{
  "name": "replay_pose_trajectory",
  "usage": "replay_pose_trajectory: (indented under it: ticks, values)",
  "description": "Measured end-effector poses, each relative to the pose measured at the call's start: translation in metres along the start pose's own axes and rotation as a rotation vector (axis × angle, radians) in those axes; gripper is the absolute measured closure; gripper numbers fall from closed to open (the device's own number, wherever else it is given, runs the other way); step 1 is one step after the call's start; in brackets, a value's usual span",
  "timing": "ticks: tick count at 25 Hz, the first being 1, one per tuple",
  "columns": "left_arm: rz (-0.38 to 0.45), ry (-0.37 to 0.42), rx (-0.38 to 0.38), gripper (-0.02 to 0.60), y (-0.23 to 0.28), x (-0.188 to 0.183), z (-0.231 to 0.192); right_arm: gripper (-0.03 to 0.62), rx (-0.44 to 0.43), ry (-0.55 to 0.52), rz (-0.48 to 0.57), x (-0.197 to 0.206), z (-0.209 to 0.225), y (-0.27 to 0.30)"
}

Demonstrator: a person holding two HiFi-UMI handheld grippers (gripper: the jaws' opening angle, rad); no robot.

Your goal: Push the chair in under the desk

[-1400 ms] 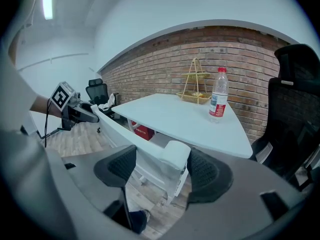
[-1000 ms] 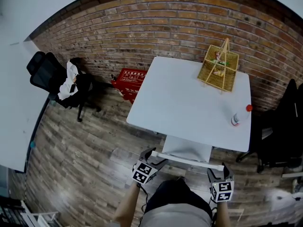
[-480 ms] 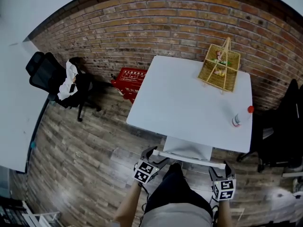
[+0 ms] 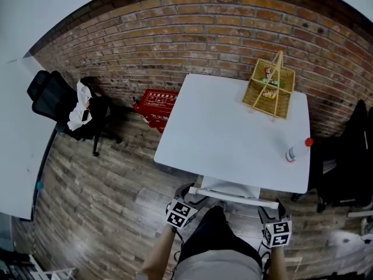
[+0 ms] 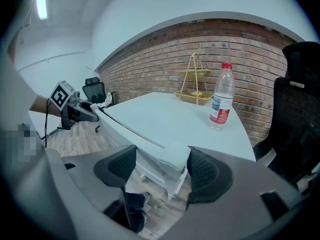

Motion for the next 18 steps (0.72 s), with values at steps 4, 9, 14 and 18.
replay_pose_trajectory:
  ticks: [4, 9, 14, 18]
  values:
    - [-0.004, 0.000, -0.001, 0.232, 0.006, -0.006, -0.005, 0.275, 0.002, 0.013, 0.016, -0.009, 0.004, 0.007]
    - [-0.008, 0.002, 0.001, 0.232, 0.012, -0.012, -0.010, 0.275, 0.009, 0.012, 0.019, -0.014, 0.010, 0.013]
    - [-0.007, 0.003, 0.004, 0.232, 0.017, -0.017, -0.014, 0.275, -0.001, 0.005, -0.004, -0.015, 0.013, 0.018]
    - [0.000, 0.005, 0.009, 0.232, 0.020, -0.023, -0.018, 0.275, -0.001, 0.008, -0.006, -0.018, 0.015, 0.022]
Point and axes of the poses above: the fingertips, and each gripper's own axes: y forward along the fingers, z to its right, x out of its underside, the point moved 1 cm from there along -y, backward along the fingers, and after that the axes turned 11 degrees about -y, right-handed, at the moved point
